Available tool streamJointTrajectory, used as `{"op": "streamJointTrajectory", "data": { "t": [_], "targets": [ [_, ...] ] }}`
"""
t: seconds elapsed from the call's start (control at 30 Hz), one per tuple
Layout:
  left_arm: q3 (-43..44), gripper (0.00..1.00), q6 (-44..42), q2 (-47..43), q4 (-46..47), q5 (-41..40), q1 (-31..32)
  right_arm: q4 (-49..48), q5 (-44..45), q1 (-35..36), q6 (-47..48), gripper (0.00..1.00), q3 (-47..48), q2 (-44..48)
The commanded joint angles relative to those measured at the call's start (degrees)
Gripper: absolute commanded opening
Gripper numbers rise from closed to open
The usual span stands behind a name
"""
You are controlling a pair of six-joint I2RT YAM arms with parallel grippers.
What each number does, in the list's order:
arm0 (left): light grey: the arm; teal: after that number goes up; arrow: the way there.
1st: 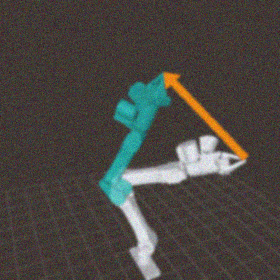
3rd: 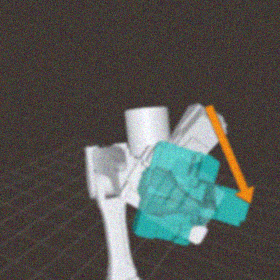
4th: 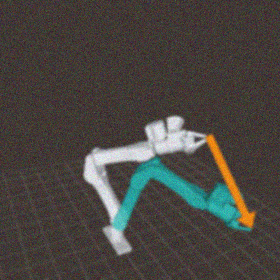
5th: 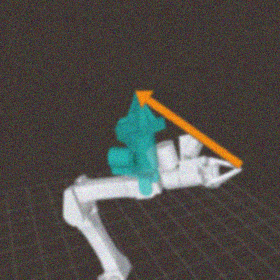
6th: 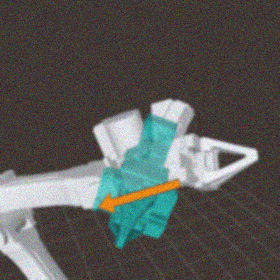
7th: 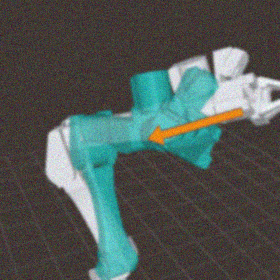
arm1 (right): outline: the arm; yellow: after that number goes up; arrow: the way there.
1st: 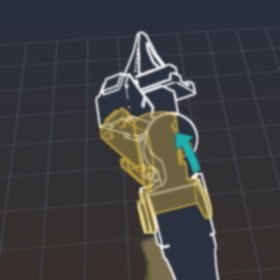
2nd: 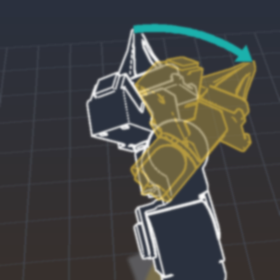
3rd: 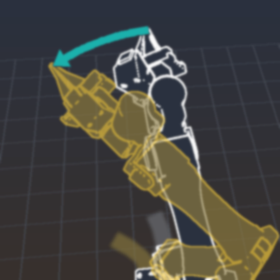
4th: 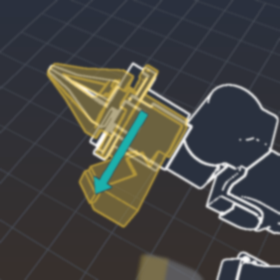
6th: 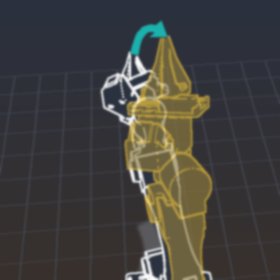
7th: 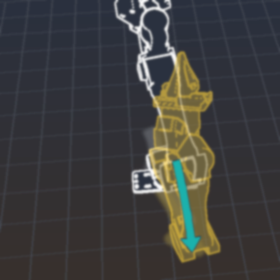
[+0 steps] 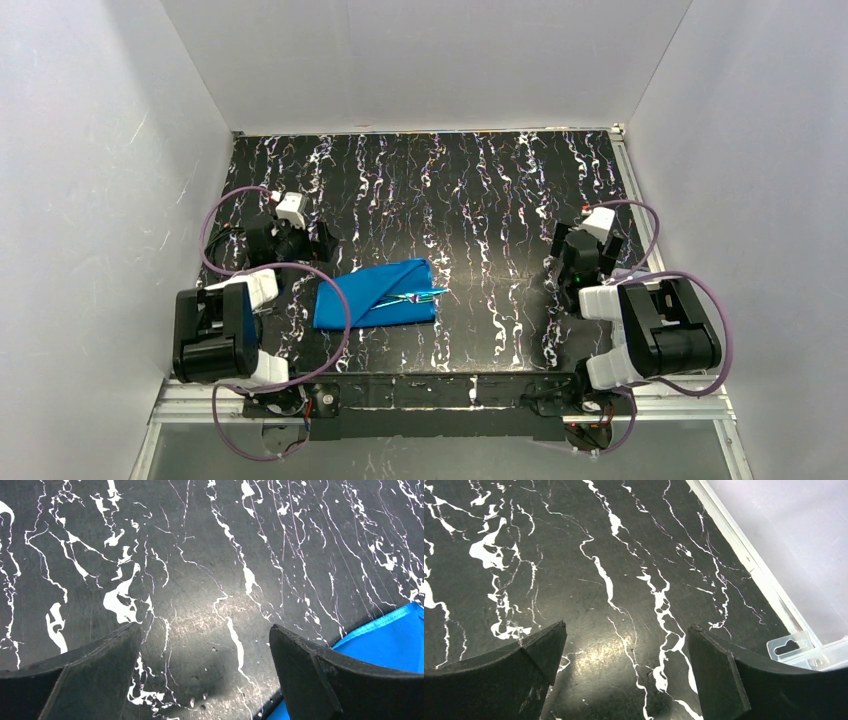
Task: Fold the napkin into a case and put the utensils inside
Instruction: Reset both arms
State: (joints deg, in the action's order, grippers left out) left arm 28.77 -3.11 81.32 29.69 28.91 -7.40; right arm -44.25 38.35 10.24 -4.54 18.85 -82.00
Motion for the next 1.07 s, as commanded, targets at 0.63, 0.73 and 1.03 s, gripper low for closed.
{"op": "streamJointTrajectory", "data": {
  "t": [0.63, 0.73, 1.03],
  "targets": [
    [-12.87, 0.98, 1.87, 4.15, 31.41, -6.32, 1.25, -23.83, -16.42, -3.17, 6.29, 0.99, -3.41, -10.34],
    [-12.8, 0.99, 1.88, 4.24, 31.41, -6.32, 1.24, -23.91, -16.42, -3.19, 6.29, 0.99, -3.42, -10.37],
    [-12.49, 0.98, 1.43, 4.01, 30.41, -7.73, 1.95, -23.91, -16.36, -3.18, 6.29, 0.99, -3.45, -10.37]
  ]
}}
